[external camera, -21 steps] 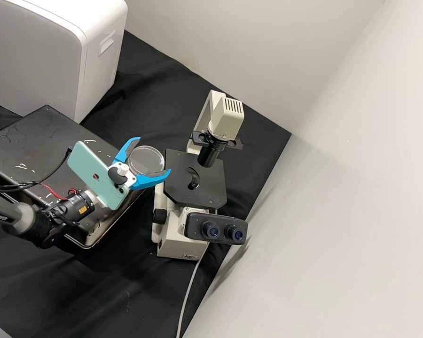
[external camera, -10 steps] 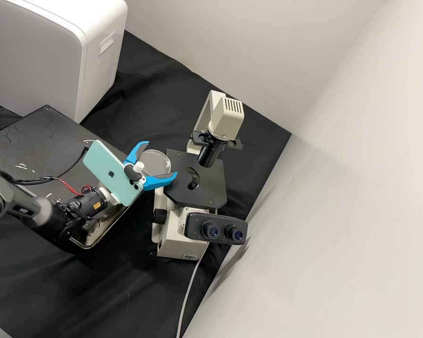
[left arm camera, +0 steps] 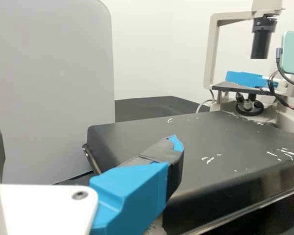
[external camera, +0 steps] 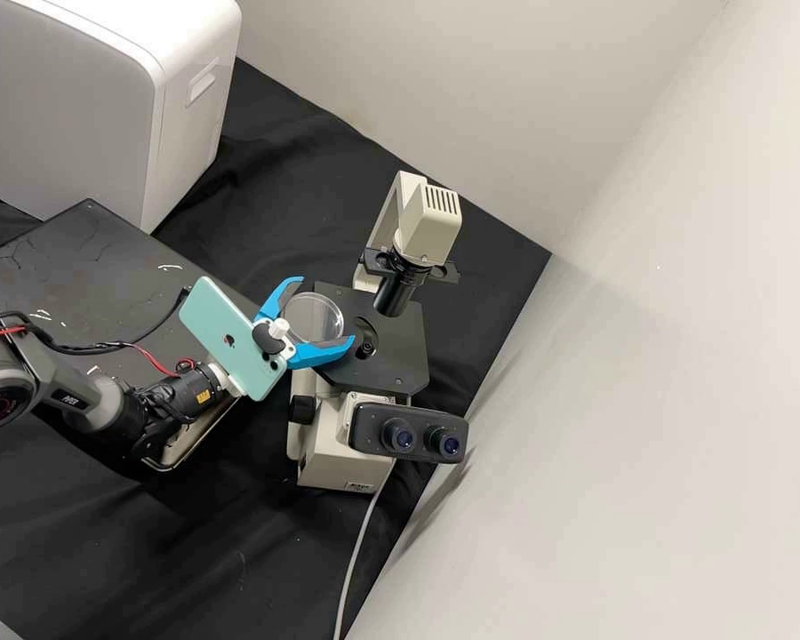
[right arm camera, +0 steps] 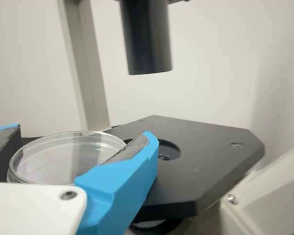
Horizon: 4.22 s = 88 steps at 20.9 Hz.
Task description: Place the petri dish on the microscope
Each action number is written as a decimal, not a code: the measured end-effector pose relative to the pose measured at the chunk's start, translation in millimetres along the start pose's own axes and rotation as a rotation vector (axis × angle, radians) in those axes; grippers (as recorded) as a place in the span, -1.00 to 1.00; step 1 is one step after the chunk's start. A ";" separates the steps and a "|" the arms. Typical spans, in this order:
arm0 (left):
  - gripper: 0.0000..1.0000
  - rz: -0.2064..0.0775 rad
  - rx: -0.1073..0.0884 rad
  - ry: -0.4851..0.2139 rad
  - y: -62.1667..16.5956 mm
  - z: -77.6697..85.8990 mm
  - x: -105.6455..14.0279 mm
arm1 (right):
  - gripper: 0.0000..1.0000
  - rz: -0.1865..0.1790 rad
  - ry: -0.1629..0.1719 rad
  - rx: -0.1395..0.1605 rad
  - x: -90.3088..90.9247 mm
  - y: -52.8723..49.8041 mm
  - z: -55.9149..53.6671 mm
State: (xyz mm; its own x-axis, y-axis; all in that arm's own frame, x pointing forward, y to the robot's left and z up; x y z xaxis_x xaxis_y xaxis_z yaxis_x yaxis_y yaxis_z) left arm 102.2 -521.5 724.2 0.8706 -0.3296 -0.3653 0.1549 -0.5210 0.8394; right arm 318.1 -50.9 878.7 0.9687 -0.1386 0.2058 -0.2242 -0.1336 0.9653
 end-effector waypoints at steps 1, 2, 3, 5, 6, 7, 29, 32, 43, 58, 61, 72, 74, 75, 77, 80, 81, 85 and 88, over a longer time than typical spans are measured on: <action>1.00 0.000 0.000 -0.002 -0.1 0.2 -0.1 | -1.00 0.006 -0.005 0.000 -0.1 1.9 1.7; 1.00 -0.001 0.000 -0.004 -0.2 0.5 -0.2 | -1.00 0.015 -0.009 -0.001 0.1 4.7 3.1; 1.00 -0.001 0.000 -0.004 -0.2 0.5 -0.2 | -1.00 0.024 -0.011 -0.002 1.4 7.6 4.5; 1.00 -0.001 0.000 -0.004 -0.2 0.5 -0.2 | -1.00 0.040 -0.016 -0.003 4.7 12.2 7.7; 1.00 -0.001 0.000 -0.004 -0.2 0.5 -0.2 | -1.00 0.044 -0.018 -0.003 6.2 13.5 9.0; 1.00 -0.001 0.000 -0.004 -0.2 0.5 -0.2 | -1.00 0.048 -0.018 -0.004 8.4 14.3 10.0; 1.00 -0.006 0.005 -0.015 -1.4 1.8 0.4 | -1.00 0.066 0.000 -0.080 38.4 -6.3 19.8; 1.00 -0.005 -0.002 -0.016 -1.4 1.8 0.5 | -1.00 0.081 0.003 -0.081 43.9 -8.0 21.0; 1.00 -0.012 -0.001 -0.014 -3.0 2.0 1.1 | -1.00 0.112 0.025 -0.121 53.2 -11.6 28.4; 1.00 -0.012 -0.001 -0.014 -3.0 2.0 1.1 | 1.00 0.130 0.033 -0.140 55.2 -13.2 31.4; 1.00 -0.012 -0.001 -0.014 -3.0 2.0 1.1 | 1.00 0.131 0.032 -0.140 55.2 -13.1 31.5; 1.00 -0.010 -0.008 -0.008 -2.7 1.0 1.5 | 1.00 0.130 0.028 -0.136 55.3 -14.8 30.7; 1.00 -0.010 -0.008 -0.006 -2.6 0.8 1.6 | 1.00 0.131 0.026 -0.132 55.4 -15.1 29.3; 1.00 -0.010 -0.008 -0.007 -2.7 0.9 1.6 | 1.00 0.129 0.020 -0.131 55.3 -14.2 28.6; 1.00 -0.009 -0.008 -0.006 -2.6 0.7 1.7 | 1.00 0.123 0.009 -0.129 54.3 -13.4 27.2; 1.00 -0.008 -0.008 -0.001 -2.4 0.0 1.9 | 1.00 0.113 -0.003 -0.128 50.3 -12.6 25.8; 1.00 -0.007 -0.008 0.003 -2.2 -0.6 2.2 | 1.00 0.109 -0.007 -0.128 48.3 -12.6 25.5; 1.00 -0.007 -0.008 0.003 -2.2 -0.6 2.2 | 1.00 0.098 -0.020 -0.127 39.1 -10.0 21.0; 1.00 -0.007 -0.008 0.003 -2.2 -0.6 2.2 | 1.00 0.080 -0.027 -0.124 31.4 -8.1 19.5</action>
State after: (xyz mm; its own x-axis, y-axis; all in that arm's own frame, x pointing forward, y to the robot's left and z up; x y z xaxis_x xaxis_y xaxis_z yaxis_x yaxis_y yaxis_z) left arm 104.1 -520.6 721.8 0.8710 -0.3235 -0.3697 0.1646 -0.5169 0.8401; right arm 348.3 -73.4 874.2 0.9447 -0.1710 0.2800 -0.2840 0.0009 0.9588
